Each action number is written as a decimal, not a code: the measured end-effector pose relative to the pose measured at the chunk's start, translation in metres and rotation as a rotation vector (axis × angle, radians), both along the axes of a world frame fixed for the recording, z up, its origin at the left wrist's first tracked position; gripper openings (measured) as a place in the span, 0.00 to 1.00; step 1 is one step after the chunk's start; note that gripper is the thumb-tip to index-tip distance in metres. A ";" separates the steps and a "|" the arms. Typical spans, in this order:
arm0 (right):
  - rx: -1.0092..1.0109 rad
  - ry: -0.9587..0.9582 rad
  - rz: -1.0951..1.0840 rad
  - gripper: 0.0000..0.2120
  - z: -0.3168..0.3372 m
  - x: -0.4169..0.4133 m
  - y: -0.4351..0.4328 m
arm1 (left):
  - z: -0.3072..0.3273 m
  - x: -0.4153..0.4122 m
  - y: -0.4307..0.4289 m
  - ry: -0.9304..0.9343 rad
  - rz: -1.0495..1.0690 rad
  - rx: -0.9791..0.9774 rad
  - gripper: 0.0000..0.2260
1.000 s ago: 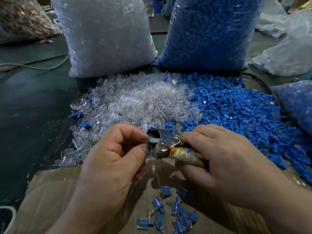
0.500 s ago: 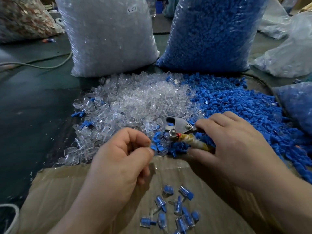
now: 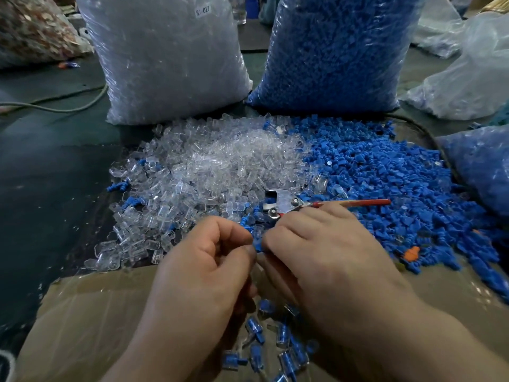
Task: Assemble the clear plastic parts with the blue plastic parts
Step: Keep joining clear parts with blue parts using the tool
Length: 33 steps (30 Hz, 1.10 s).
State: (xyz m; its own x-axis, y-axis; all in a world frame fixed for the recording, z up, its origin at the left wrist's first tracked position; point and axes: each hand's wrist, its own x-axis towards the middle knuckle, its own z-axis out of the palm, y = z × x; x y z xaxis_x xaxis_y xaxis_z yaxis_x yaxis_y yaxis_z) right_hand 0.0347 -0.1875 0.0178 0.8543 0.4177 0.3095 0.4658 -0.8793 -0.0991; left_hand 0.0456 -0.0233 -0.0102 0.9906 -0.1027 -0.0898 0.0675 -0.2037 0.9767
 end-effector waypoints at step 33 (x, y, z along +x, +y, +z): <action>-0.053 0.162 -0.289 0.25 -0.016 0.006 0.004 | 0.012 0.004 0.023 -0.414 -0.302 0.758 0.12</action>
